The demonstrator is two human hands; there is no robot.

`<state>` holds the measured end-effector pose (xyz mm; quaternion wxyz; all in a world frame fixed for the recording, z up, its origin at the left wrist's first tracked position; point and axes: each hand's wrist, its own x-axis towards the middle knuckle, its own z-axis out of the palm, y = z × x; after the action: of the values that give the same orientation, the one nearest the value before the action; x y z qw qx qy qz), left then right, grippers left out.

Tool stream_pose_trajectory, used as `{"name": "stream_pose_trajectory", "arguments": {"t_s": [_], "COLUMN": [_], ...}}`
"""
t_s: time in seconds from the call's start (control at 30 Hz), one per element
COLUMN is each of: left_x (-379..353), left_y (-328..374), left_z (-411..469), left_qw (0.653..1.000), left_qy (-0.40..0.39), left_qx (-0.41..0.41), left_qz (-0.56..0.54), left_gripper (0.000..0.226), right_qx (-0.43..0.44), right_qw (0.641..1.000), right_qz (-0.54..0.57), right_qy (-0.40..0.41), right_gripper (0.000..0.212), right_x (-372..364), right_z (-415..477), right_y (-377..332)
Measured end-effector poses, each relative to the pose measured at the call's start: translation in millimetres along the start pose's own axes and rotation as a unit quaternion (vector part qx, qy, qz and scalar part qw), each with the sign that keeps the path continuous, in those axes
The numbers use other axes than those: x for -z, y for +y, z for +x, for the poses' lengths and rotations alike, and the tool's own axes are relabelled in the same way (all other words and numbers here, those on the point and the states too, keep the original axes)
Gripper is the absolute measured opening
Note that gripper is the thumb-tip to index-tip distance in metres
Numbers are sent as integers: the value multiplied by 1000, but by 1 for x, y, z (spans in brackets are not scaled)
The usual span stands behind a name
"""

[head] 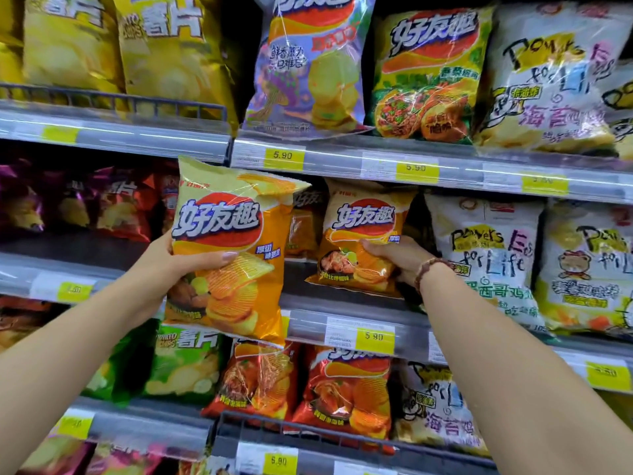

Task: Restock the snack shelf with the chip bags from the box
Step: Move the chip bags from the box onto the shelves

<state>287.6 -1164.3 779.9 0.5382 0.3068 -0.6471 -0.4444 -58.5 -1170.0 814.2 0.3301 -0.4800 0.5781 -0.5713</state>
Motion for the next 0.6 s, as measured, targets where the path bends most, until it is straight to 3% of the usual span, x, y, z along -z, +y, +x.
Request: {"name": "stream_pose_trajectory", "arguments": {"t_s": [0.13, 0.23, 0.47, 0.6], "left_x": [1, -3, -13, -20], "left_y": [-4, 0, 12, 14], "left_z": [7, 14, 32, 43], "left_qw": [999, 999, 996, 994], "left_qy": [-5, 3, 3, 0], "left_qx": [36, 41, 62, 86], "left_qz": [-19, -28, -57, -67], "left_gripper": [106, 109, 103, 90], "right_qx": [-11, -18, 7, 10], "right_qw": [1000, 999, 993, 987], "right_qz": [-4, -1, -11, 26], "right_qy": [18, 42, 114, 158], "right_gripper": [51, 62, 141, 106], "right_x": [-3, 1, 32, 11], "right_z": [18, 37, 101, 42], "right_y": [2, 4, 34, 8]}}
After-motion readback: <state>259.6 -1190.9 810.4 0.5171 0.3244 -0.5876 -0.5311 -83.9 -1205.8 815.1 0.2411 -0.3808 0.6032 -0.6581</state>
